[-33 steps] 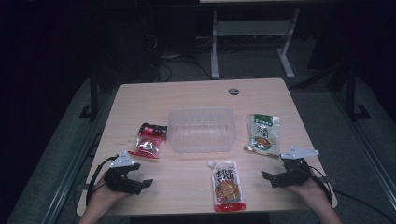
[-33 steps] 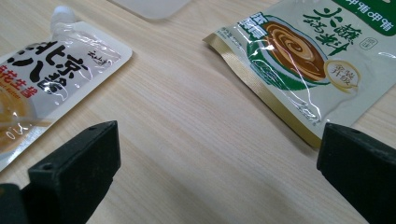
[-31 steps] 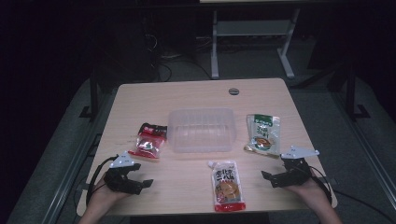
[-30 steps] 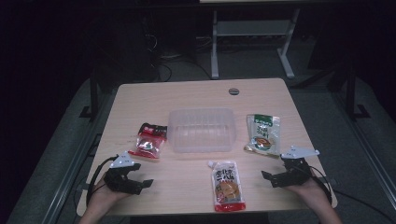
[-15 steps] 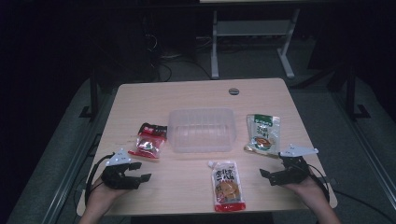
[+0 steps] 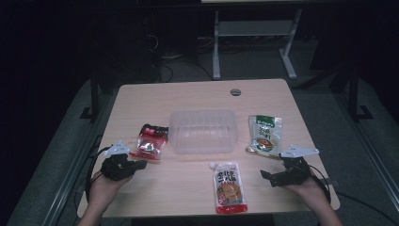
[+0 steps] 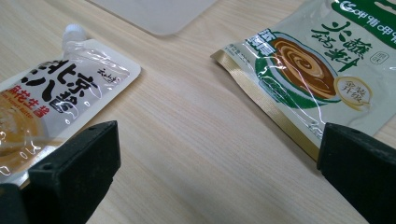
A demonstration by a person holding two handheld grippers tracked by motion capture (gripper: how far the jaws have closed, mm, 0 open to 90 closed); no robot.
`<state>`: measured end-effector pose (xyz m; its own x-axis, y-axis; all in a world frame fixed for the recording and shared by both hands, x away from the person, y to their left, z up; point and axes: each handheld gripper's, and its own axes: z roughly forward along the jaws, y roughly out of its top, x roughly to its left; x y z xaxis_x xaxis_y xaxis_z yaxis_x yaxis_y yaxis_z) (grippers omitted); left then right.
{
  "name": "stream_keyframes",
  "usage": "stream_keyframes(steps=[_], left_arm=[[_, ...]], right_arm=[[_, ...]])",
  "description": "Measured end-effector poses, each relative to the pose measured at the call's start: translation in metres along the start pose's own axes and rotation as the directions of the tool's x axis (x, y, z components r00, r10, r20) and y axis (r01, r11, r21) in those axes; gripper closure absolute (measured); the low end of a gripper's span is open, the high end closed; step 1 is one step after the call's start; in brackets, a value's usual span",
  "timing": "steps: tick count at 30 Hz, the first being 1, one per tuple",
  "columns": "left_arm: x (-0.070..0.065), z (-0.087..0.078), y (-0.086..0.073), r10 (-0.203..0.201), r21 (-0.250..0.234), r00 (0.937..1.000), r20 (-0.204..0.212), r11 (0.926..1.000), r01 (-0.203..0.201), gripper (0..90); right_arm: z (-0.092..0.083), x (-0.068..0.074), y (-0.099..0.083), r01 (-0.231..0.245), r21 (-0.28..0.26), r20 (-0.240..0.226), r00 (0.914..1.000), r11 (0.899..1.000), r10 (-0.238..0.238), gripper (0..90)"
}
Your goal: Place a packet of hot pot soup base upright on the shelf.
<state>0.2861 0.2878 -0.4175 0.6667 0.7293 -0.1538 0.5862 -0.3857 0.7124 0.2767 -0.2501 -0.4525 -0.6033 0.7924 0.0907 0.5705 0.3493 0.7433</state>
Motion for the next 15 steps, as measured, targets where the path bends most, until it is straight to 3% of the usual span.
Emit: stream_keyframes(steps=[5,8,15], left_arm=[[0.002,0.006,0.012,0.021,0.001,0.9994,-0.026,0.9998,-0.021,89.8],[0.004,0.012,0.019,0.008,-0.008,0.9994,-0.034,0.9999,-0.008,89.8],[0.009,0.03,0.03,0.018,0.002,0.9984,-0.054,0.9998,-0.017,89.8]], right_arm=[[0.001,0.0,-0.001,0.002,0.007,0.002,1.0,1.0,-0.002,0.0],[0.001,0.0,-0.001,0.002,0.007,0.001,1.0,1.0,-0.002,0.0],[-0.001,0.002,-0.003,0.008,0.01,-0.002,1.0,1.0,-0.008,0.0]])
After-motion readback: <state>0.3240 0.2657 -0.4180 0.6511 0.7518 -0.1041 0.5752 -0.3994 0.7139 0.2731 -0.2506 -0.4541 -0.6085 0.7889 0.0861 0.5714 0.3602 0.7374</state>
